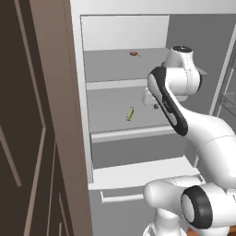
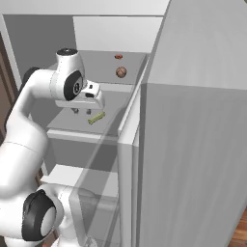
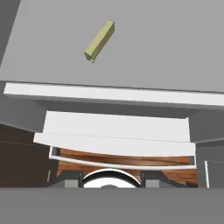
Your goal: Pick the egg and butter from the fridge and place them by the bowl for mixing.
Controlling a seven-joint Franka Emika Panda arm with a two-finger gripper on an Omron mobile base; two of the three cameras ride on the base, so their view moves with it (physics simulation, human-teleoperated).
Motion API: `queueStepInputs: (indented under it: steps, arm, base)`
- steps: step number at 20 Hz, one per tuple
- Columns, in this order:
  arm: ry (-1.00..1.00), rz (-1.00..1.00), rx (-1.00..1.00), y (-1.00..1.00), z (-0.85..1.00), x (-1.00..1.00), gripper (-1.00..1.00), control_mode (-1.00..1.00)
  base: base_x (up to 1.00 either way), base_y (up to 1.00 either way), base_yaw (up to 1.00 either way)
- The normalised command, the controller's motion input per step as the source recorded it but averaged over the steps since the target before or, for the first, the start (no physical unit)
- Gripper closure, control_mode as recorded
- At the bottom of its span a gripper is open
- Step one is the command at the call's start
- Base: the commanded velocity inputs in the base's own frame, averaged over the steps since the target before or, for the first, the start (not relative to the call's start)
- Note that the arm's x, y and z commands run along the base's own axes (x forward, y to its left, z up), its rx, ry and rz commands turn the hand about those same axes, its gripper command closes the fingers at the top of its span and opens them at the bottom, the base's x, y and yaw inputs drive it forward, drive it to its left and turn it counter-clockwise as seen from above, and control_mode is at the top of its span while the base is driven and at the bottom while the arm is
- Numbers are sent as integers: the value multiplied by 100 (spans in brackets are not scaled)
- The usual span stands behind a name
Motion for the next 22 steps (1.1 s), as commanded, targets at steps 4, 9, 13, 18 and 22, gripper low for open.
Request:
queueStepInputs:
  steps: [4, 9, 13, 18, 22]
  arm:
    - [-1, 0, 0, -3, 0, 1, -100, -100]
    - [-18, 4, 0, -32, 23, -11, -100, -100]
    - [-31, 5, 0, -49, 59, -41, -100, -100]
    - [-34, 4, -1, -41, 61, -45, -100, -100]
    - [-20, 1, -2, -12, 37, -13, -100, -100]
  base:
    - [0, 0, 0]
    - [0, 0, 0]
    - [0, 0, 0]
    - [0, 0, 0]
    - [0, 0, 0]
